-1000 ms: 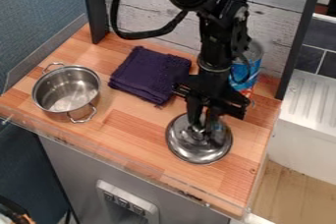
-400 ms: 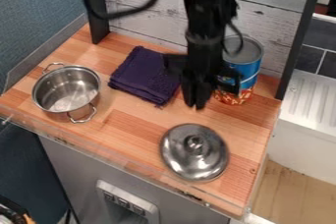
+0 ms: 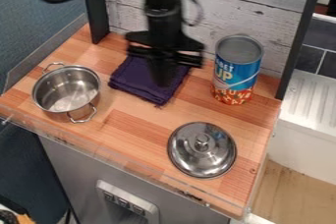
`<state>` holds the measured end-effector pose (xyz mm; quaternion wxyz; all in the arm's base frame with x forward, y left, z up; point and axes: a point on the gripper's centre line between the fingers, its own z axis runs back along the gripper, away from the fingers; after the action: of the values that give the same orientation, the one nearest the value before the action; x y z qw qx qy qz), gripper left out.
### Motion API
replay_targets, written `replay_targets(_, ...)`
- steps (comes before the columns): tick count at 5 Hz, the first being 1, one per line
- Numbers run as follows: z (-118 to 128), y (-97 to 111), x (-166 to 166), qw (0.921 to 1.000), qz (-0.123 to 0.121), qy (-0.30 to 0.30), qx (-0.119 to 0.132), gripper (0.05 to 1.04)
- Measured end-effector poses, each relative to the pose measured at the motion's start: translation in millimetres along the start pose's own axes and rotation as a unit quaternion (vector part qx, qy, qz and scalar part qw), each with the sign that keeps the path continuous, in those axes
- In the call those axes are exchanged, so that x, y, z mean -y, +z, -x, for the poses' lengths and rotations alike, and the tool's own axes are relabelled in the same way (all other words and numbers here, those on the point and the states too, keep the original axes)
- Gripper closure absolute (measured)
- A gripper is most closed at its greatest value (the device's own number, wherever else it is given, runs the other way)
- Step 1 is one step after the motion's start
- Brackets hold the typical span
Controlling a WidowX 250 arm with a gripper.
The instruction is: Put the cover into silver pot
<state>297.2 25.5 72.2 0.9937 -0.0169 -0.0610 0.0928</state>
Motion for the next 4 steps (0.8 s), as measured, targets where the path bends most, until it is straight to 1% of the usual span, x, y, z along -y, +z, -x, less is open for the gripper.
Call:
replay_targets(1,4.6,-3.4,5.3,0.9994,0.005,-0.035,-0.005,1.009)
replay_targets(2,20.2,-14.1,29.7,0.9959,0.001,-0.09,-0.015,0.859)
replay_targets(3,31.7,-21.0,47.6,0.992,-0.005,-0.125,-0.012,0.595)
replay_targets(4,34.1,-25.6,62.7,0.9891,-0.006,-0.147,-0.003,0.279)
